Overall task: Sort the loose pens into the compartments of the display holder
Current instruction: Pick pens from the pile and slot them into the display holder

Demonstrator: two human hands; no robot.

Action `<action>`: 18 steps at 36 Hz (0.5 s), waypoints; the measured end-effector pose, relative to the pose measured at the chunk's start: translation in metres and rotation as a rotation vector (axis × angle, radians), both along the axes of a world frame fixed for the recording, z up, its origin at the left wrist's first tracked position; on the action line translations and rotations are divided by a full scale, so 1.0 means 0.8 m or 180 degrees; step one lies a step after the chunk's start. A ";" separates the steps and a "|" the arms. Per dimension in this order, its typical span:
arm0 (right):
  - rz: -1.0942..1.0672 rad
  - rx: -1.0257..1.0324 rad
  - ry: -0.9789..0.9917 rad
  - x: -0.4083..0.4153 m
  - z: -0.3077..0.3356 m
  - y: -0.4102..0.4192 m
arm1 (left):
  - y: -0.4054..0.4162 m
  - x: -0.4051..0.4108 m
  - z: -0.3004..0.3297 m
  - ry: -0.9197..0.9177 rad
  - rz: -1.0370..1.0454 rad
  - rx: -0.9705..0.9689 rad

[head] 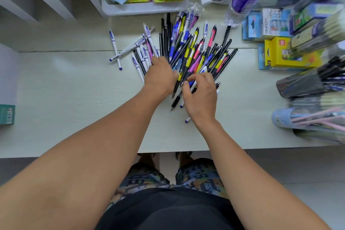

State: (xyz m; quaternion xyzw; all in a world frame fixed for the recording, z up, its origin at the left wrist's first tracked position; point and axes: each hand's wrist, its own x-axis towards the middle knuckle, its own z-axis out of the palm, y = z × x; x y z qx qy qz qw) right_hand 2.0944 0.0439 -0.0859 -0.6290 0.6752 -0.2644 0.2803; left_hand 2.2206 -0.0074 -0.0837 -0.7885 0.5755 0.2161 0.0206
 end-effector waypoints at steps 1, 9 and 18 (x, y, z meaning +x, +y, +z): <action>0.0013 0.0000 -0.0003 0.001 0.000 0.000 | 0.000 0.002 0.002 0.0018 -0.0028 0.0049; 0.0118 -0.0020 0.0006 0.013 0.004 0.000 | -0.004 0.027 0.027 0.0737 -0.0181 0.0384; -0.0123 0.0184 -0.0571 0.034 0.013 -0.013 | 0.026 0.069 0.057 0.2577 0.0607 0.0583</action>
